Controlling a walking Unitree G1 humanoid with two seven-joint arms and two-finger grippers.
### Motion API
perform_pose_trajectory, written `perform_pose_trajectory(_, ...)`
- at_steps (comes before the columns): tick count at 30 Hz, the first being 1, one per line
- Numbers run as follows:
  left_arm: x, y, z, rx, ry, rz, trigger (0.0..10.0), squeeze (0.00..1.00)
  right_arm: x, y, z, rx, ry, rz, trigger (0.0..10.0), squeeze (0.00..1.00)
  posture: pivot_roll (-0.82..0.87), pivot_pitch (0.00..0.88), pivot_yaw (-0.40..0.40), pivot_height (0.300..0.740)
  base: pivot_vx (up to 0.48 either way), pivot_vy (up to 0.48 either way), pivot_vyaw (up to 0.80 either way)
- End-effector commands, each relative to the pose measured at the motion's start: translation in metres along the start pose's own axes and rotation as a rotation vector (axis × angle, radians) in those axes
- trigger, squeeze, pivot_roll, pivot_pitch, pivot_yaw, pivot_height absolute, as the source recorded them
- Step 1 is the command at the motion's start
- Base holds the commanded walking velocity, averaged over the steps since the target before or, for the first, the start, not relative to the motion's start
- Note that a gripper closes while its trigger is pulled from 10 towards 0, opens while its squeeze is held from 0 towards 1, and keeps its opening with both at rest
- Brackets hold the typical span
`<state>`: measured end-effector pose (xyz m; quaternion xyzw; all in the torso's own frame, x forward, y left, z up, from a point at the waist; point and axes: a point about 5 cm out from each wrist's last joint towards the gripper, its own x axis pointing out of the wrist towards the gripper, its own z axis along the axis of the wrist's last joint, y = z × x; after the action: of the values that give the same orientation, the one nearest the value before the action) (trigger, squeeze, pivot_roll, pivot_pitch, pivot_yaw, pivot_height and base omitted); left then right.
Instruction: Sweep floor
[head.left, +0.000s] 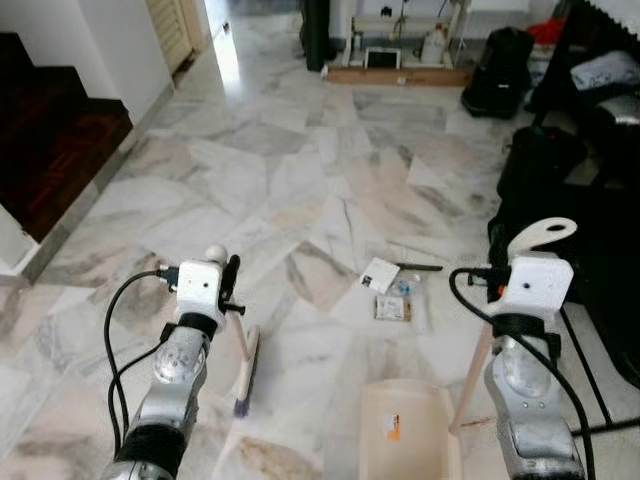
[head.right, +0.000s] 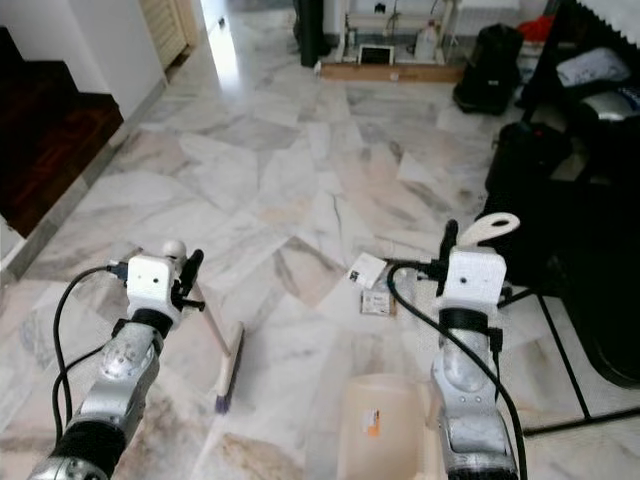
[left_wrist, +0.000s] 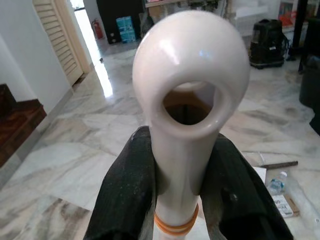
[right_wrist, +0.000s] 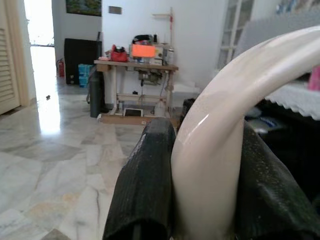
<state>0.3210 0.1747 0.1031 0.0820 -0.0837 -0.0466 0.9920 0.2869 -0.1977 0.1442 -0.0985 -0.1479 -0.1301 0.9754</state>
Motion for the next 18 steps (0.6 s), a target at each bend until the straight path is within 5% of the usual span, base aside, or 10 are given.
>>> perform_pose_trajectory(1, 0.0046, 0.0007, 0.0096, 0.001, -0.041, 0.003, 10.0, 0.0, 0.002, -0.0031, 0.0056, 0.0, -0.027, -0.012, 10.0, 0.0, -0.16, 0.084, 0.054, 0.74, 0.0, -0.304, 0.0)
perform_pose_trajectory(9, 0.0043, 0.0005, 0.0102, -0.001, -0.043, 0.003, 10.0, 0.0, 0.0019, -0.0027, 0.0058, 0.0, -0.027, -0.011, 10.0, 0.0, -0.16, 0.086, 0.052, 0.74, 0.0, -0.292, 0.0)
perform_pose_trajectory(18, 0.0033, 0.0022, 0.0112, -0.011, -0.051, 0.016, 10.0, 0.0, 0.0014, -0.0016, 0.0054, 0.009, -0.027, -0.009, 10.0, 0.0, -0.15, 0.089, 0.053, 0.74, 0.0, 0.0, 0.0)
